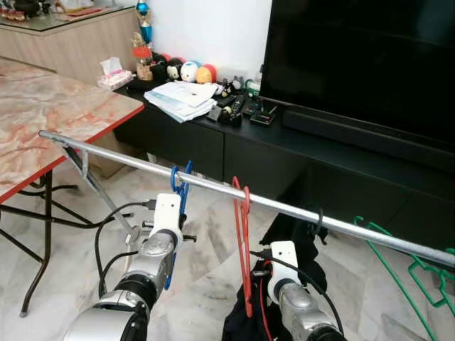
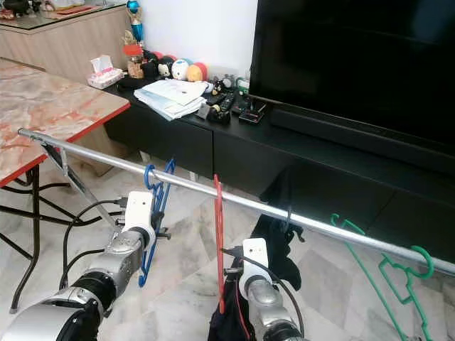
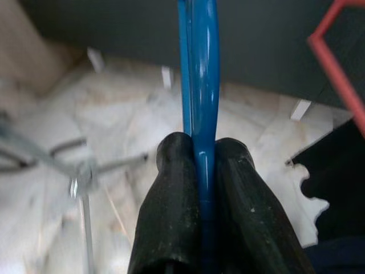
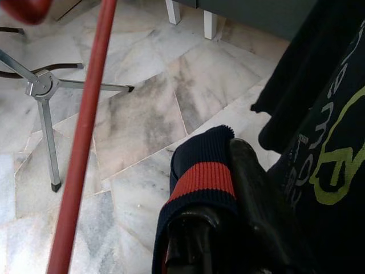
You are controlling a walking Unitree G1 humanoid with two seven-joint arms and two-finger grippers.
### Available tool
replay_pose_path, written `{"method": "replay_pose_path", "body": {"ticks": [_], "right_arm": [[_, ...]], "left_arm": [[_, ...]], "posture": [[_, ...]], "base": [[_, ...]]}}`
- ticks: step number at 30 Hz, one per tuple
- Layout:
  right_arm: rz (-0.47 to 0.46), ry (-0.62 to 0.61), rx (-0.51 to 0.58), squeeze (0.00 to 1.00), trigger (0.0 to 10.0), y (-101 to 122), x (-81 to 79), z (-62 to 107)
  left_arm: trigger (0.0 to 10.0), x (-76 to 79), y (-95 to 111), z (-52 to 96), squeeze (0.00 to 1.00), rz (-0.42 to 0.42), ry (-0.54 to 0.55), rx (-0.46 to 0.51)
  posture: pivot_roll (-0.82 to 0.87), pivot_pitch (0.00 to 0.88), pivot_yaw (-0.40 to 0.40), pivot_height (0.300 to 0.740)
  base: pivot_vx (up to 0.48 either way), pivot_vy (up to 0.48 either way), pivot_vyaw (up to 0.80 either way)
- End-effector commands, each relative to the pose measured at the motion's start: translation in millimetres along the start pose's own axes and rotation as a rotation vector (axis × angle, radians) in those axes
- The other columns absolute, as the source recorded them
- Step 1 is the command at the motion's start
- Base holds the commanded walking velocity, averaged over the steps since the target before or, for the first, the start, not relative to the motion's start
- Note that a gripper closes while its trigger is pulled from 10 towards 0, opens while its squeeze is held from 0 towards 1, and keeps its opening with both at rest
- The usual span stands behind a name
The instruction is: Hang hanger
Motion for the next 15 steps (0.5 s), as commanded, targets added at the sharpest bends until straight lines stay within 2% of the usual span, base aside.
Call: {"method": "replay_pose_path", "body": {"ticks": [1, 6, 11, 14, 15], "right_arm": [[-0.016, 0.003, -0.022, 0.0, 10.0, -7.0, -0.7, 1.1], [-0.017, 0.005, -0.022, 0.0, 10.0, -6.9, -0.9, 1.1], [-0.017, 0.007, -0.021, 0.0, 10.0, -6.9, -1.2, 1.0], [-0.02, 0.005, -0.021, 0.0, 10.0, -7.3, -1.1, 1.2], [-0.022, 0.002, -0.021, 0.0, 10.0, -7.5, -0.8, 1.2]], "left_arm": [[0.0, -0.5, 1.8, 2.2, 0.0, -0.038, -0.023, 0.041], [0.0, -2.5, 4.2, 7.6, 0.0, -0.057, -0.047, 0.11], [0.0, -4.7, -8.1, 18.2, 0.0, -0.067, -0.062, 0.13], [0.5, -5.3, -19.9, 30.1, 0.0, -0.069, -0.064, 0.142], [10.0, -4.9, -25.7, 37.2, 0.0, -0.066, -0.061, 0.15]], "posture": [[-0.09, 0.04, 0.013, 0.74], [-0.08, 0.034, 0.014, 0.74], [-0.08, 0.021, 0.018, 0.74], [-0.07, 0.013, 0.021, 0.74], [-0.07, 0.01, 0.022, 0.74]], "base": [[0.0, 0.0, 0.0], [0.0, 0.0, 0.0], [0.0, 0.0, 0.0], [0.0, 0.0, 0.0], [0.0, 0.0, 0.0]]}}
Point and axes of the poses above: a point about 5 cm out from each wrist's last joint towards the gripper, its own z axis pointing back from the gripper into the wrist, its own y axis along the axis of the wrist's last joint, x = y × z, the point moved 2 cm from there along -z, pointing out of the wrist towards the gripper, and after that the axes turned 10 degrees about -z, right-handed, at the moved point
